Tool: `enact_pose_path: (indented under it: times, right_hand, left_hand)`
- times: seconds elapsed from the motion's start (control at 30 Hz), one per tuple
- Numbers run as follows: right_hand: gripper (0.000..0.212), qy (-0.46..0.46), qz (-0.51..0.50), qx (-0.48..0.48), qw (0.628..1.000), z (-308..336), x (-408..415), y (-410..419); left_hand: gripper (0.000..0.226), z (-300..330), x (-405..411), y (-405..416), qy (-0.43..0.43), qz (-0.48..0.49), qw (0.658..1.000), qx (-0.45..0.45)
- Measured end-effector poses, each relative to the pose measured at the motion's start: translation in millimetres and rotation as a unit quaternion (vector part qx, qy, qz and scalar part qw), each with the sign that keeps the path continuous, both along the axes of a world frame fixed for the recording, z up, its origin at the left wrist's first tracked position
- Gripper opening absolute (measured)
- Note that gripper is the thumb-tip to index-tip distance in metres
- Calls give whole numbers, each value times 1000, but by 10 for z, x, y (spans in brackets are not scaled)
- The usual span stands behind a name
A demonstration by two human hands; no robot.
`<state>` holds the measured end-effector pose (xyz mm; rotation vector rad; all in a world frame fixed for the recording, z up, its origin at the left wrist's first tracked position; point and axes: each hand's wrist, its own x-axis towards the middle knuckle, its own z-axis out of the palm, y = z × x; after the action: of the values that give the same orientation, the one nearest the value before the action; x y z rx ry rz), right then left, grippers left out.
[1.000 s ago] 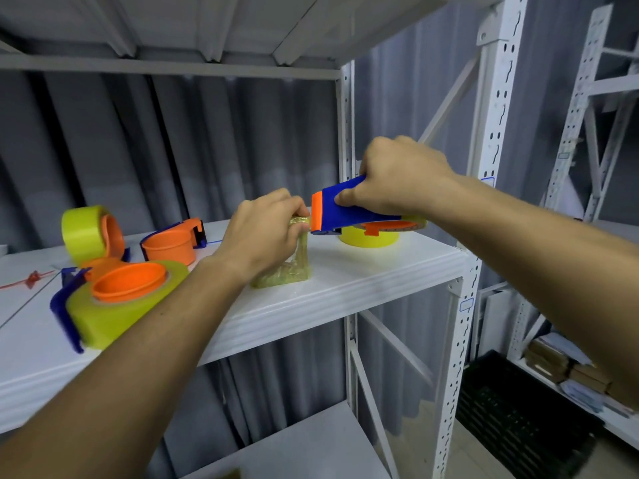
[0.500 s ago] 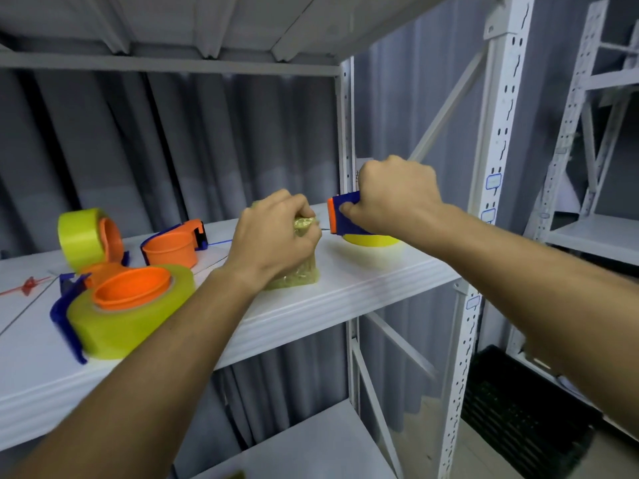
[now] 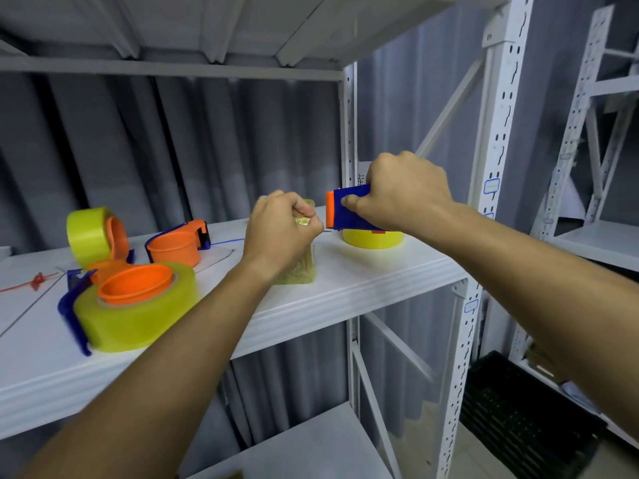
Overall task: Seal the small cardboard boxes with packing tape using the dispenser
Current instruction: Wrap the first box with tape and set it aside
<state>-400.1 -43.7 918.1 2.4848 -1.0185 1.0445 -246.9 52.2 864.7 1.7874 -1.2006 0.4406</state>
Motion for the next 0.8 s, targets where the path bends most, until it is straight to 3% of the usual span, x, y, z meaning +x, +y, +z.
enact_pose_path:
  times: [0.13, 0.2, 0.4, 0.53, 0.67, 0.8]
  right_hand:
    - [43, -17, 8, 17, 1000, 78, -69, 3]
    - [43, -23, 16, 26, 999, 97, -81, 18]
    - [41, -46, 37, 47, 997, 40, -69, 76]
    - [39, -50, 48, 56, 996, 13, -88, 59]
    - [42, -49, 53, 59, 996, 20, -139, 13]
    - [45, -64, 44, 67, 995, 59, -248, -43]
  left_hand:
    - [33, -35, 14, 48, 36, 79, 996, 34]
    - [41, -51, 40, 80, 69, 58, 995, 33]
    - [46, -24, 166, 157, 77, 11, 996, 49]
    - [48, -51, 152, 161, 54, 36, 991, 121]
    - [36, -31, 264, 215, 53, 10, 987, 152]
    - [37, 68, 448, 365, -4, 62, 988, 144]
